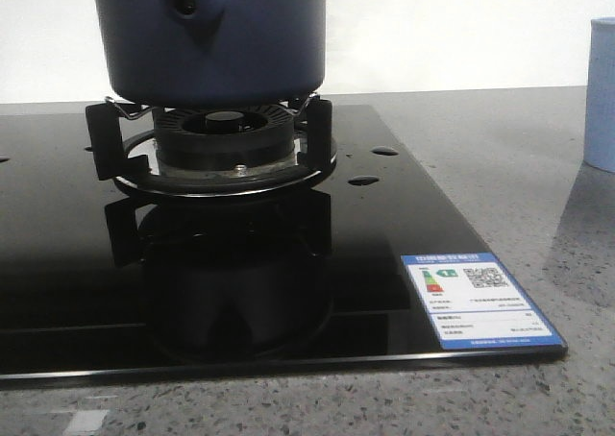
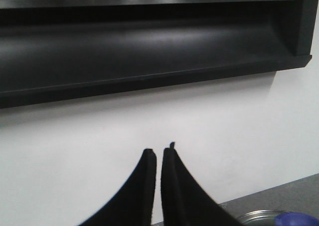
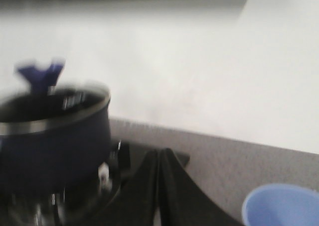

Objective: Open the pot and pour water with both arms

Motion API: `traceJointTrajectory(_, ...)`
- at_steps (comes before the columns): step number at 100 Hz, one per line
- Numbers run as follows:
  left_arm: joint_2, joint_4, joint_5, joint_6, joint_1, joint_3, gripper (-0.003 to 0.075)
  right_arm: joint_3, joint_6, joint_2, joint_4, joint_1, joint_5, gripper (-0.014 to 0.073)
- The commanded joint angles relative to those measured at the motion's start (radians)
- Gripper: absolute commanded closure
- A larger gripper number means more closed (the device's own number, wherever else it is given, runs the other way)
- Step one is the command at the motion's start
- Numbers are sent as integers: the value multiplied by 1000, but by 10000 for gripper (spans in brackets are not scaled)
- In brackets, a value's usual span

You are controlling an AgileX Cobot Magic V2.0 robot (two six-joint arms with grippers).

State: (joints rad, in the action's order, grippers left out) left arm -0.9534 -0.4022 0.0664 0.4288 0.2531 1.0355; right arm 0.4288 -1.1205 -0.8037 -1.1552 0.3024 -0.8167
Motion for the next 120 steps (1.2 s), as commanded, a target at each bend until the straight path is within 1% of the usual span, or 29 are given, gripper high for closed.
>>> traceJointTrajectory(1,63,9,-32,0,-43,31,741,127,-224,8,43,0,75,642)
traceJointTrajectory(6,94,9,-28,0,-64,26,741,181,-289,9,-1,0,112,642)
traceJointTrajectory(12,135,12,-28,0,-87,5,741,235,-332,18,-59,0,114,642)
traceJointTrajectory(24,258,70,-47,0,-119,-82,741,278,-332,77,-69,-1,37,642)
traceJointTrajectory(32,360,72,-81,0,-126,-184,741,263,-332,139,-85,-13,45,642)
traceJointTrajectory(39,453,70,-85,0,-126,-277,741,222,-332,206,-94,-24,73,643)
traceJointTrajectory(56,672,40,-84,0,-126,-503,741,59,-329,383,-168,-56,224,643)
traceJointTrajectory(67,799,31,-84,0,-126,-612,741,-49,-329,496,-204,-81,260,643)
traceJointTrajectory(77,886,15,-79,0,-126,-689,741,-135,-329,581,-247,-81,283,643)
traceJointTrajectory(83,926,-4,-79,0,-126,-719,741,-176,-329,624,-273,-81,303,643)
traceJointTrajectory(96,960,-24,-77,0,-126,-763,741,-233,-329,678,-274,-81,324,643)
traceJointTrajectory(106,962,-59,-77,0,-126,-770,741,-248,-329,684,-280,-81,328,643)
traceJointTrajectory(120,962,-62,-77,0,-126,-771,741,-255,-329,684,-280,-81,328,643)
